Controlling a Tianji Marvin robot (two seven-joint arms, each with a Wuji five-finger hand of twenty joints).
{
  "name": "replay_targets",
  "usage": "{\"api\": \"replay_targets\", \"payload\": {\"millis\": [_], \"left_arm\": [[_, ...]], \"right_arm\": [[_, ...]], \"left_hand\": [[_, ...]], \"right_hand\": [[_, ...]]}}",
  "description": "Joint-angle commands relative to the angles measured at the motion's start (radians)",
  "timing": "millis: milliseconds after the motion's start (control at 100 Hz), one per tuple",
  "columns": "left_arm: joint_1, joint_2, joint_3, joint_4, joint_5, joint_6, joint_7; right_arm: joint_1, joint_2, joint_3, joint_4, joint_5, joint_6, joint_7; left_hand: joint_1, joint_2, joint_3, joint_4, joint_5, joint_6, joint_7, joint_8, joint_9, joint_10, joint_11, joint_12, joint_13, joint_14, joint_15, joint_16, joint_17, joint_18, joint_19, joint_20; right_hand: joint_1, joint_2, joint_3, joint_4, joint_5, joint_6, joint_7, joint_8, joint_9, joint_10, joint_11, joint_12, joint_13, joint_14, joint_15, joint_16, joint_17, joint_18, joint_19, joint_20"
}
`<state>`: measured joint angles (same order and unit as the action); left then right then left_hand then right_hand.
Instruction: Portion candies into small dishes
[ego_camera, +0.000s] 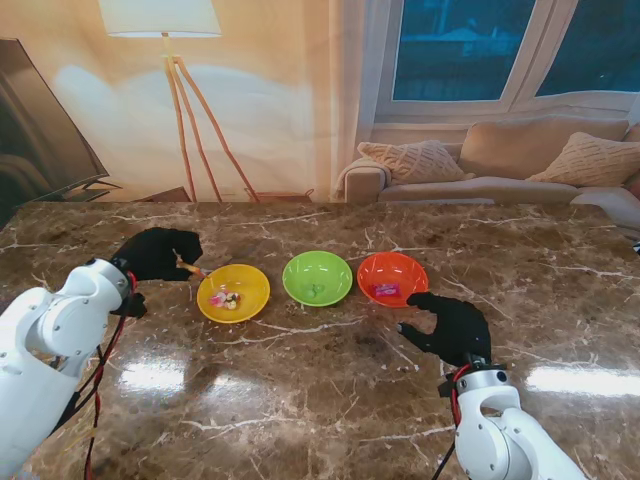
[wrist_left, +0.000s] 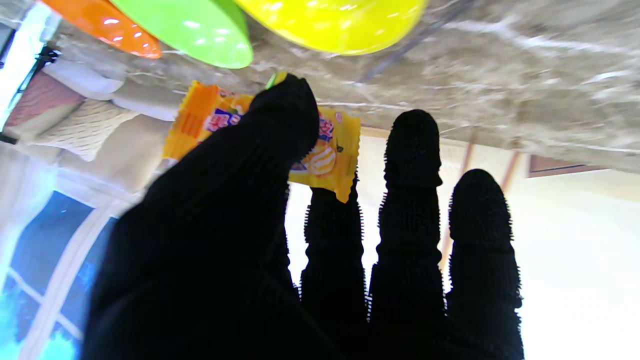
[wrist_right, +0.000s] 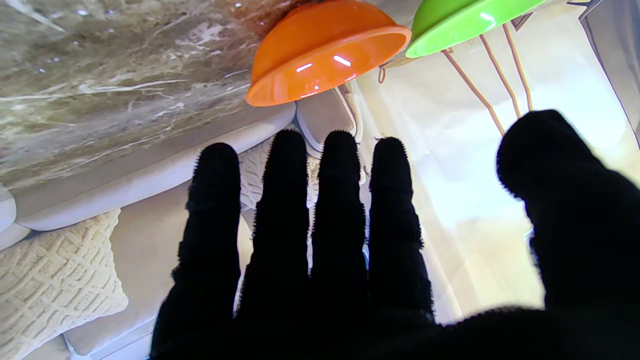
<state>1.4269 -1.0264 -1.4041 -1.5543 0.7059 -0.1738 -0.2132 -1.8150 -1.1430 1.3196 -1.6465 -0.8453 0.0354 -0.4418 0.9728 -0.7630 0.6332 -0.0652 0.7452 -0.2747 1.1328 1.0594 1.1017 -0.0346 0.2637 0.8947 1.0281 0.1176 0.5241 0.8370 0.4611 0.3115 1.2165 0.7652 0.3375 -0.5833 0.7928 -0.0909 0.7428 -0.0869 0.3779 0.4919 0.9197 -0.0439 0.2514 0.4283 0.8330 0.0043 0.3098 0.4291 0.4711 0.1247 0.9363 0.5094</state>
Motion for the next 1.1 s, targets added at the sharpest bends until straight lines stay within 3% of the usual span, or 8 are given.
{"api": "replay_targets", "payload": {"millis": [0,150,460,680,860,1090], "left_arm": [[-0.036,-0.029,0.038,-0.024,-0.01,0.002,0.009],[-0.123,-0.046,0.175,0.004,-0.056,0.058,0.044],[-0.283,-0.102,0.464,0.109,-0.175,0.17,0.14],[-0.396,-0.163,0.638,0.228,-0.255,0.204,0.221],[-0.474,-0.218,0.734,0.337,-0.312,0.221,0.274],[-0.543,-0.286,0.812,0.457,-0.379,0.228,0.317]], "right_arm": [[-0.014,0.0,0.009,0.0,0.002,0.0,0.009],[-0.022,-0.001,0.024,0.001,0.004,-0.005,0.003],[-0.035,-0.002,0.049,0.001,0.003,-0.011,-0.005],[-0.039,-0.003,0.058,0.002,0.003,-0.015,-0.011],[-0.041,-0.004,0.064,0.005,0.002,-0.016,-0.015],[-0.042,-0.003,0.069,0.004,0.002,-0.017,-0.012]], "left_hand": [[0.004,0.038,0.044,0.037,-0.006,-0.023,0.021,0.032,0.062,-0.023,0.013,0.025,-0.006,0.011,0.026,0.025,-0.019,0.038,0.033,0.001],[0.0,0.04,0.043,0.039,-0.009,-0.024,0.015,0.031,0.063,-0.023,0.009,0.027,-0.013,0.011,0.025,0.027,-0.025,0.039,0.029,0.005],[-0.009,0.037,0.046,0.044,-0.013,-0.018,0.004,0.03,0.067,-0.014,0.002,0.025,-0.037,0.019,0.02,0.03,-0.046,0.047,0.017,0.011],[-0.017,0.037,0.056,0.047,-0.014,-0.016,-0.002,0.031,0.071,-0.013,0.001,0.023,-0.098,0.027,0.015,0.048,-0.125,0.052,-0.04,0.009],[-0.021,0.038,0.064,0.05,-0.019,-0.008,-0.002,0.033,0.069,-0.001,0.006,0.027,-0.166,0.028,-0.002,0.05,-0.192,0.039,-0.104,0.001],[-0.024,0.046,0.068,0.051,-0.029,0.002,-0.001,0.034,0.061,0.014,0.02,0.019,-0.227,0.029,0.0,-0.048,-0.299,0.04,-0.227,0.0]], "right_hand": [[-0.027,0.009,0.008,-0.013,0.01,-0.014,0.005,-0.002,0.007,0.004,0.003,0.014,0.013,0.015,0.004,0.022,-0.005,0.002,0.029,0.006],[-0.026,0.01,-0.001,-0.014,0.01,-0.014,0.005,-0.002,0.006,0.004,0.003,0.014,0.013,0.014,0.004,0.022,-0.004,0.003,0.029,0.006],[-0.022,0.014,-0.016,-0.01,0.01,-0.015,0.005,-0.002,0.006,0.004,0.003,0.013,0.012,0.013,0.004,0.022,-0.005,0.002,0.029,0.006],[-0.02,0.014,-0.023,-0.009,0.01,-0.014,0.005,-0.002,0.006,0.003,0.003,0.013,0.011,0.015,0.004,0.022,-0.005,0.002,0.029,0.006],[-0.019,0.015,-0.025,-0.008,0.01,-0.014,0.005,-0.002,0.005,0.003,0.003,0.013,0.012,0.015,0.004,0.022,-0.005,0.003,0.029,0.006],[-0.016,0.015,-0.027,-0.007,0.01,-0.012,0.006,-0.002,0.006,0.006,0.003,0.014,0.012,0.016,0.004,0.022,-0.006,0.004,0.029,0.007]]}}
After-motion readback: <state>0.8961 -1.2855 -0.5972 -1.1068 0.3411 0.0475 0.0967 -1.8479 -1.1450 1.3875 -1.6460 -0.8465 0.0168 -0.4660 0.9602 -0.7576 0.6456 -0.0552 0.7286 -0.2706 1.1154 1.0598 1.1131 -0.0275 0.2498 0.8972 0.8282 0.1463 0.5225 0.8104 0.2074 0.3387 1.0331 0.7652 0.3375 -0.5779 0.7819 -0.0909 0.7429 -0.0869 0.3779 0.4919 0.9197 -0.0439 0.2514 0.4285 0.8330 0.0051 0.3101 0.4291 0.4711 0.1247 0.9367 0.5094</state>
